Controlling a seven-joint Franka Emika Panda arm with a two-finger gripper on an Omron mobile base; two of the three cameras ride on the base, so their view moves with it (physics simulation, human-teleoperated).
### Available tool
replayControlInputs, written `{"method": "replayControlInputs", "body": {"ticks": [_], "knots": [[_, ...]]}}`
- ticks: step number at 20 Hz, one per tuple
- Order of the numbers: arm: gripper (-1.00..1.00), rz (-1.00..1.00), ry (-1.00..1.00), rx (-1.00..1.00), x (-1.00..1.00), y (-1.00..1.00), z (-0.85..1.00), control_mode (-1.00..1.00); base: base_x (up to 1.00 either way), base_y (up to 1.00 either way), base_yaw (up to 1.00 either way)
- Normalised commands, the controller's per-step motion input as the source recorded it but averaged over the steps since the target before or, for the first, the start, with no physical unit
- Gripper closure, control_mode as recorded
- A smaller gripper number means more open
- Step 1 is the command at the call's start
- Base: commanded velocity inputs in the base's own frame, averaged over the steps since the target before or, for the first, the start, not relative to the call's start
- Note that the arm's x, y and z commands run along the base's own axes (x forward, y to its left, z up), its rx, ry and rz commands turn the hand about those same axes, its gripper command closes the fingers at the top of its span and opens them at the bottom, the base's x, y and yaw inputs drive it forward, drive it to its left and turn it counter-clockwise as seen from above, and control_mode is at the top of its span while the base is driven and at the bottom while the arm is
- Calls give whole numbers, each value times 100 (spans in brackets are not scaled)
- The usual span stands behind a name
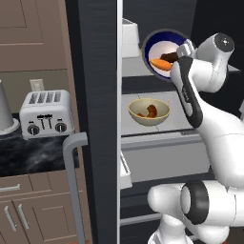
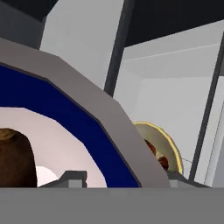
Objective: Place the bowl with the sweet potato and carrot on the top shelf of the fridge. Place the bowl with the chicken drumsticks on the second highest shelf of the fridge.
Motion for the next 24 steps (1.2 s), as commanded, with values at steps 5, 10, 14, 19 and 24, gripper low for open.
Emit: {"method": "replayControlInputs", "body": {"ticks": [5,10,14,19,24], "knots": [[100,0,-1,0,27,11,4,-100,0,0,0],[100,0,0,0,77,0,-16,-100,0,0,0],[100,0,0,0,100,0,-5,-100,0,0,0],[100,0,5,0,98,-2,-19,-100,0,0,0],[100,0,15,0,44,-17,-26,-100,0,0,0]]}}
